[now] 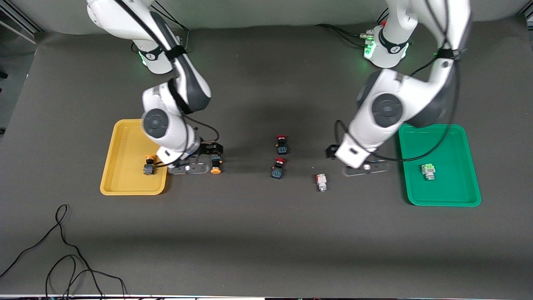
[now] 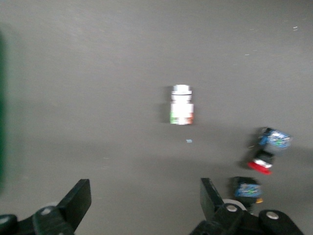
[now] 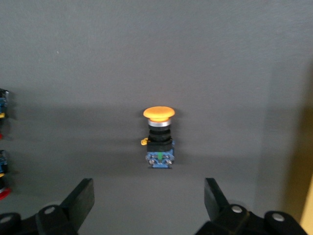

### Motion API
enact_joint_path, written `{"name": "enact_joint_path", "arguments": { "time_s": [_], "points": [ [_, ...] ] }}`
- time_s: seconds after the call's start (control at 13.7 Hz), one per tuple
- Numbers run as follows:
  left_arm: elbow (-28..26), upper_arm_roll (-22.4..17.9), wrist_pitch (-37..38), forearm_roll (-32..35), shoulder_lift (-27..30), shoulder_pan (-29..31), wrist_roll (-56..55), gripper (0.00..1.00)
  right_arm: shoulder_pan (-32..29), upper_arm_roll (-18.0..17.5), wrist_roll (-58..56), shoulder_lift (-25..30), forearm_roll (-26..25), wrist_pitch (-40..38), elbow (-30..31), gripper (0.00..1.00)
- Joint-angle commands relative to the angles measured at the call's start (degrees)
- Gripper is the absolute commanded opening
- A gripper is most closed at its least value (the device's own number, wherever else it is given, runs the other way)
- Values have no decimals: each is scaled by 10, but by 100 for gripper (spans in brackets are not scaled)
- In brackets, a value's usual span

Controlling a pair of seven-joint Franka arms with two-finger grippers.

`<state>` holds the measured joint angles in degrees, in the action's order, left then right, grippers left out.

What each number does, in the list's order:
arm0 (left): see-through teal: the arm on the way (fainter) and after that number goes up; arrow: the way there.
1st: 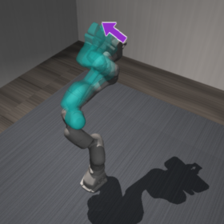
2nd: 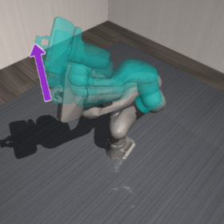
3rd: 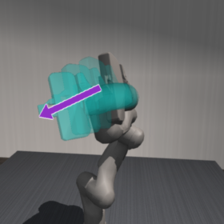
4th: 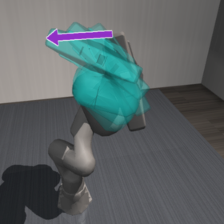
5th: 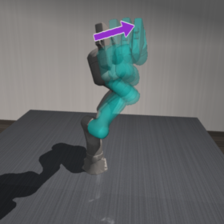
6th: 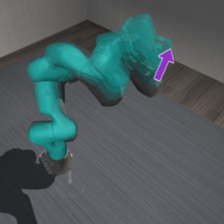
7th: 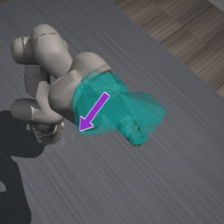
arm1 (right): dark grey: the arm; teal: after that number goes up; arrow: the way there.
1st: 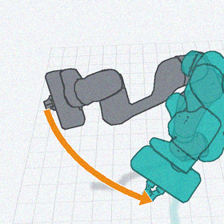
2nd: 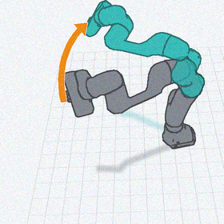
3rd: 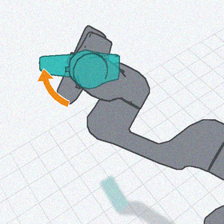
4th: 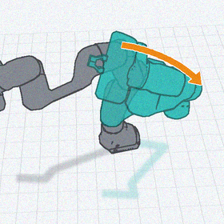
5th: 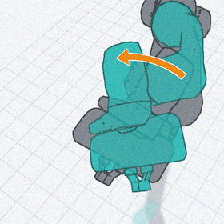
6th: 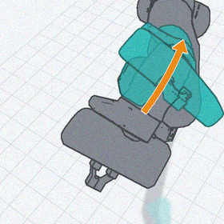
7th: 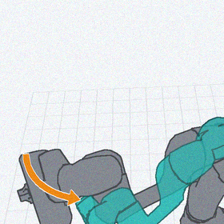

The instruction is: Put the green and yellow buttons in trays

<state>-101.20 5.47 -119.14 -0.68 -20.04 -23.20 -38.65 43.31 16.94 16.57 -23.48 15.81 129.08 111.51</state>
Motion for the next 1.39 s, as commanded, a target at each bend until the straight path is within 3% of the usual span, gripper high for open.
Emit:
{"name": "enact_joint_path", "arguments": {
  "time_s": [0.0,0.51,0.59,0.81,0.95,1.17,1.32],
  "points": [
    [56,-12,0,-5,-53,-19,-49,99,21,8,4,-39,12,48,-4,99],
    [53,-13,-103,-2,-156,-24,-52,99,35,7,-3,-107,10,179,28,99],
    [52,-13,-114,-3,-166,-24,-52,99,35,7,-3,-112,10,187,29,84],
    [50,-14,-144,-2,-190,-25,-56,99,35,7,4,-109,12,182,29,0],
    [49,-14,-153,-3,-194,-26,-56,97,59,12,27,-103,14,180,30,0],
    [49,-14,-170,-3,-202,-26,-56,84,58,16,36,-76,13,155,31,0],
    [50,-14,-174,-2,-206,-25,-56,60,55,26,30,-41,13,113,31,0]
  ]
}}
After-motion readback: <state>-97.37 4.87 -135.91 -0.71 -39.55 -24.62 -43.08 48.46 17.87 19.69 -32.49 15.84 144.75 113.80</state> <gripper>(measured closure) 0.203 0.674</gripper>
